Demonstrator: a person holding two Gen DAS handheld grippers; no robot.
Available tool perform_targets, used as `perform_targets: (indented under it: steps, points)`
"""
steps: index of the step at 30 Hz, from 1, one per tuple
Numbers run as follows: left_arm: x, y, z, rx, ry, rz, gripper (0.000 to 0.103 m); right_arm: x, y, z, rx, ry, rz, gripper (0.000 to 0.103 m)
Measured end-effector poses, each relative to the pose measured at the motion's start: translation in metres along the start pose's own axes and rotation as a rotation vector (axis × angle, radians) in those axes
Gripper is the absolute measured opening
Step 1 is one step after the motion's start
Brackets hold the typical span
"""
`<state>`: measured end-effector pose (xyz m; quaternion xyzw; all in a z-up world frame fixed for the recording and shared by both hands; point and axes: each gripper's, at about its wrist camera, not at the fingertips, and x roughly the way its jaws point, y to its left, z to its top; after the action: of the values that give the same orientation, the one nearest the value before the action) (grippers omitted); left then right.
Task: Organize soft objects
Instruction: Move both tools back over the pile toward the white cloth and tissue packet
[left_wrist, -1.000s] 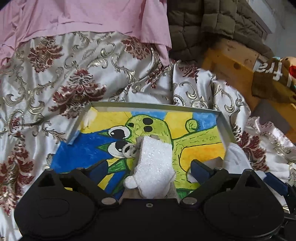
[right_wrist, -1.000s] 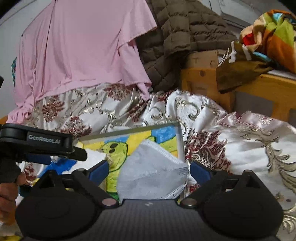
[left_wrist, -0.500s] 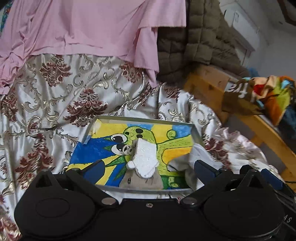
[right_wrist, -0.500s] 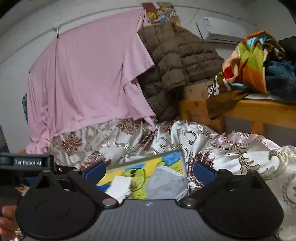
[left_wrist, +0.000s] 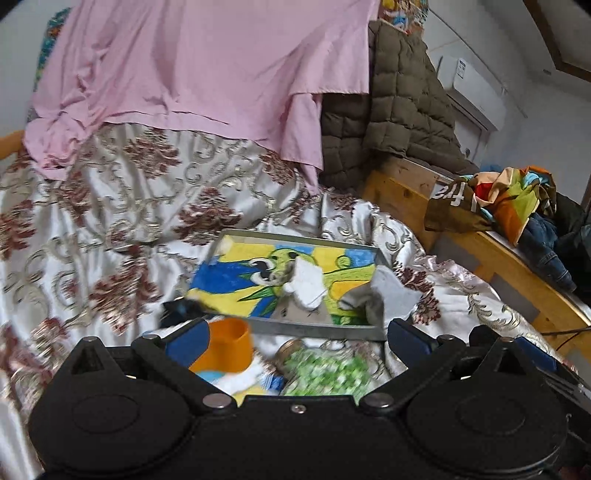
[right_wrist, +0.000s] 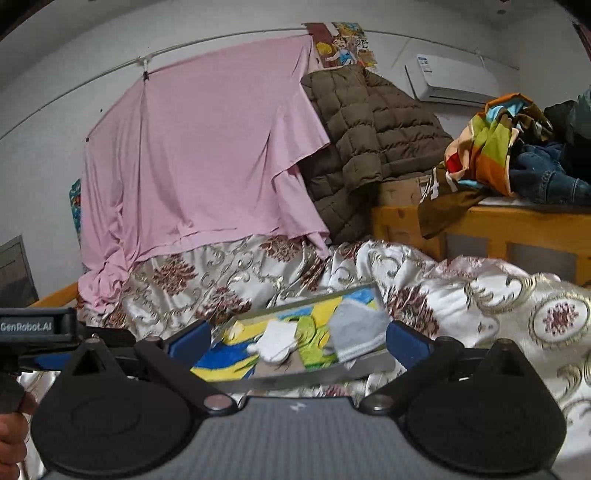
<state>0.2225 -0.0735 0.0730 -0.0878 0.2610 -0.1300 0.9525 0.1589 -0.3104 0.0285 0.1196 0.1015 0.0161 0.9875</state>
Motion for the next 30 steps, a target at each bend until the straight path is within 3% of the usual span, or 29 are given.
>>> perform_targets:
  steps: [17, 24, 30]
  points:
    - [-0.072, 0.057, -0.072, -0.007, -0.016, 0.091, 0.102, -0.049, 0.047, -0.045, -0.09, 0.079, 0.018, 0.103]
    - [-0.087, 0.072, -0.092, -0.007, -0.018, 0.113, 0.102, -0.062, 0.056, -0.062, -0.11, 0.137, 0.002, 0.103]
    - [-0.083, 0.077, -0.104, -0.009, 0.033, 0.129, 0.102, -0.059, 0.063, -0.078, -0.154, 0.23, -0.017, 0.103]
